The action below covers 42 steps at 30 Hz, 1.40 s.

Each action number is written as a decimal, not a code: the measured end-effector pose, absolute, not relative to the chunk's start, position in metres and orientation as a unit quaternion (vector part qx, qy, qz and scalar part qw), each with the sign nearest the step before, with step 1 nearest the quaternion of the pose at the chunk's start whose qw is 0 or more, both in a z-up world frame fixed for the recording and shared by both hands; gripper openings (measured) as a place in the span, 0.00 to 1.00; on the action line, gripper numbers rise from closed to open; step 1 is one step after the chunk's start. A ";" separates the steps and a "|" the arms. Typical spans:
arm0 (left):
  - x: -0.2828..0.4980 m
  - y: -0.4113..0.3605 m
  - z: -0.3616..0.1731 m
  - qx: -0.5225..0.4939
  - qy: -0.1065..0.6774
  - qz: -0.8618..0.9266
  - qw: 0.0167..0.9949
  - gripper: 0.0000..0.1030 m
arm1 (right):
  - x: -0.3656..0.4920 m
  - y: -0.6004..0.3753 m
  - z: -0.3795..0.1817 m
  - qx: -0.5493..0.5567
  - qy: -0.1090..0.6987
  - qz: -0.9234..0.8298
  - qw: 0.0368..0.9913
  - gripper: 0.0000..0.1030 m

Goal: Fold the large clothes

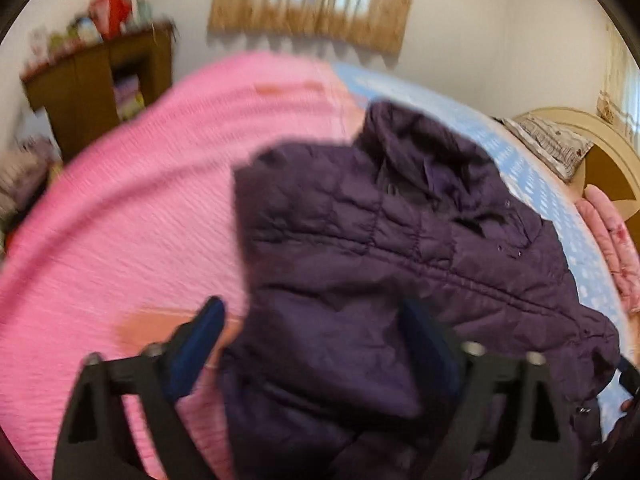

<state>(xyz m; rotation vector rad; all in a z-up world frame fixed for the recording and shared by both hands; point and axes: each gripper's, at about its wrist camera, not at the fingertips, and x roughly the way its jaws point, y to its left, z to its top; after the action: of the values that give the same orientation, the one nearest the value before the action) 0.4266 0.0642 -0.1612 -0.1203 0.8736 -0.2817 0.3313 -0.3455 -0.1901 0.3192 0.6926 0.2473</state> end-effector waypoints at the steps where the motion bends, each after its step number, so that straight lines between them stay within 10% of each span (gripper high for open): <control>1: 0.431 0.065 -0.165 -0.068 0.428 -0.137 0.891 0.58 | 0.332 -0.346 -0.191 0.153 0.340 0.120 0.920 0.84; 3: 0.429 0.069 -0.166 -0.072 0.425 -0.137 0.892 0.14 | 0.333 -0.344 -0.193 0.146 0.344 0.121 0.919 0.84; 11: 0.406 0.108 -0.158 -0.082 0.383 -0.080 0.917 0.07 | 0.330 -0.332 -0.188 0.134 0.338 0.130 0.923 0.84; 16: 0.407 0.103 -0.159 -0.078 0.400 -0.070 0.910 0.26 | 0.326 -0.318 -0.174 0.093 0.322 0.117 0.935 0.84; 18: 0.396 0.103 -0.143 -0.078 0.371 -0.045 0.924 0.69 | 0.324 -0.309 -0.163 0.063 0.306 0.112 0.943 0.84; 21: 0.382 0.093 -0.118 -0.056 0.304 -0.022 0.951 0.92 | 0.329 -0.290 -0.151 0.026 0.297 0.129 0.946 0.84; 42: 0.428 -0.012 -0.182 0.107 0.439 -0.073 0.889 1.00 | 0.406 -0.252 -0.239 0.017 0.422 0.139 0.896 0.83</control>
<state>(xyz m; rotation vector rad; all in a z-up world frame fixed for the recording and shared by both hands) 0.4275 -0.0117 -0.1824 0.2231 0.9115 -0.1513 0.4056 -0.2524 -0.2385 0.0344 0.8750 0.2882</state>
